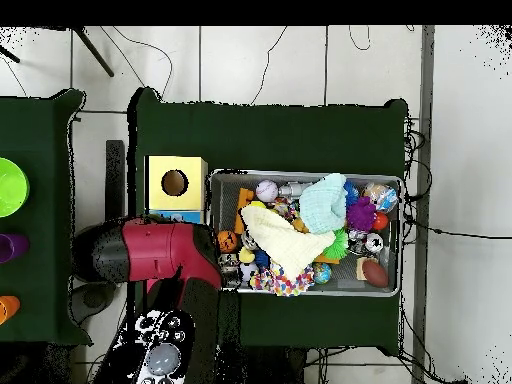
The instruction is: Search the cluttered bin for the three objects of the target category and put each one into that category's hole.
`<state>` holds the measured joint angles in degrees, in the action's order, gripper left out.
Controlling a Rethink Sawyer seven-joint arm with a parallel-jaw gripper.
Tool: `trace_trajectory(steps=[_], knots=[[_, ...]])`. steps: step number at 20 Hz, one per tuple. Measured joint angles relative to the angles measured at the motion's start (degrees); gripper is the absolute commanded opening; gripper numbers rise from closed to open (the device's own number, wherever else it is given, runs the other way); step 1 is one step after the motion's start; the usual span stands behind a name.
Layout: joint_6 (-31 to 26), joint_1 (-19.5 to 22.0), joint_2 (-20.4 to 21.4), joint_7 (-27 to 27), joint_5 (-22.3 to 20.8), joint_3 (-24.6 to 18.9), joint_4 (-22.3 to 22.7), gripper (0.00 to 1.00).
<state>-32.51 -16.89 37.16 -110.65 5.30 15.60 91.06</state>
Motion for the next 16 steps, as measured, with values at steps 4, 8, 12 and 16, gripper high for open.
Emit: trace_trajectory(steps=[4, 8, 12, 16], knots=[[0.0, 0.0, 0.0, 0.0, 0.0, 0.0, 0.0, 0.00], [0.0, 0.0, 0.0, 0.0, 0.0, 0.0, 0.0, 1.00], [0.0, 0.0, 0.0, 0.0, 0.0, 0.0, 0.0, 1.00], [0.0, 0.0, 0.0, 0.0, 0.0, 0.0, 0.0, 1.00]])
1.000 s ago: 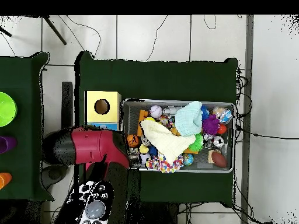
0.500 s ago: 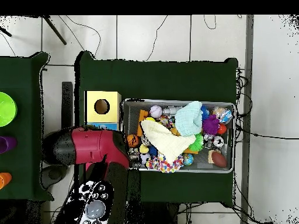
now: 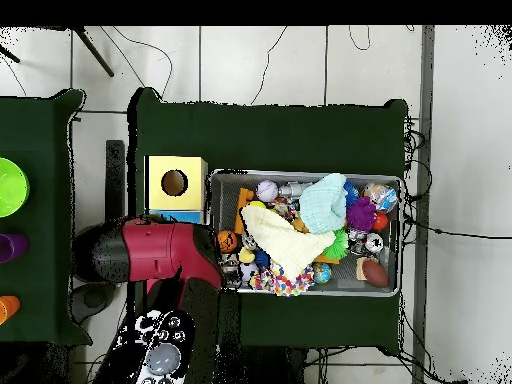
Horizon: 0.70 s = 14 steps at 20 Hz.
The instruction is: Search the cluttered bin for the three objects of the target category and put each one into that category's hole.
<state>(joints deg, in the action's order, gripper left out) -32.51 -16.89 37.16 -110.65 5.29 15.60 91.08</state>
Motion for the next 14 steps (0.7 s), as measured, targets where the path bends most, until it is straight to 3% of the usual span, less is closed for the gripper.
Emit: trace_trajectory(steps=[14], knots=[[-0.5, 0.6, 1.2, 0.0, -0.2, 0.0, 0.0, 1.00]])
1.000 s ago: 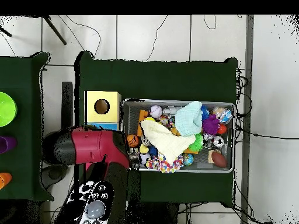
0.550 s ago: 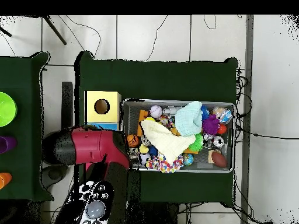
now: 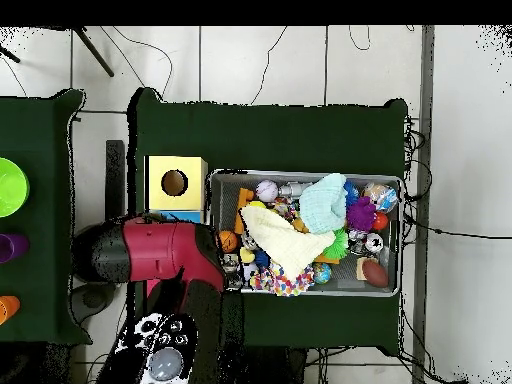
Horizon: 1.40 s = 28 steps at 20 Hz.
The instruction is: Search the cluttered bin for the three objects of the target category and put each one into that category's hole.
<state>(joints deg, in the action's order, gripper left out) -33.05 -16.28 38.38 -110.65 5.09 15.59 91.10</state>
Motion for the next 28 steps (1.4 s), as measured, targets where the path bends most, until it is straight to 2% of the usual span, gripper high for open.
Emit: trace_trajectory(steps=[5, 10, 11, 13, 17, 18, 22, 28], knots=[[-3.1, 2.0, 2.0, 0.0, -0.8, 0.0, 0.0, 1.00], [-7.9, 6.9, 5.0, 0.0, -2.3, 0.0, 0.0, 1.00], [-8.7, 9.7, 6.1, 0.0, -3.3, 0.0, 0.0, 1.00], [-8.7, 10.7, 6.5, 0.0, -3.7, 0.0, 0.0, 1.00], [-8.7, 15.7, 7.9, 0.0, -6.2, -0.3, 0.0, 1.00], [-8.7, 18.0, 8.3, 0.0, -7.5, -0.5, 0.0, 1.00], [-8.7, 22.1, 8.8, 0.0, -10.2, -1.6, 0.0, 1.00], [-8.4, 25.6, 8.9, 0.0, -13.2, -3.9, 0.0, 1.00]])
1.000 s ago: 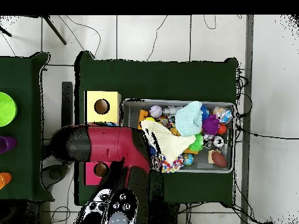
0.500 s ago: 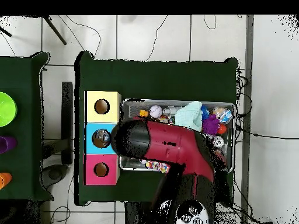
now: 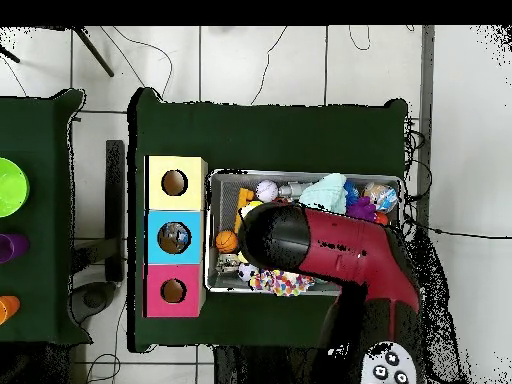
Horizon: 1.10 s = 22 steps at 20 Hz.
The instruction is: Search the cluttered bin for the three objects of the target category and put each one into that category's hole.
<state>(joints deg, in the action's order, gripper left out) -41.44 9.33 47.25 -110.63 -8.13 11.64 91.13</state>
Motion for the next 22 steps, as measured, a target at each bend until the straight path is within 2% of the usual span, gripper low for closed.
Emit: trace_trajectory(steps=[22], knots=[[1.3, 10.7, -0.1, 0.0, -10.5, -13.2, 0.0, 1.00]])
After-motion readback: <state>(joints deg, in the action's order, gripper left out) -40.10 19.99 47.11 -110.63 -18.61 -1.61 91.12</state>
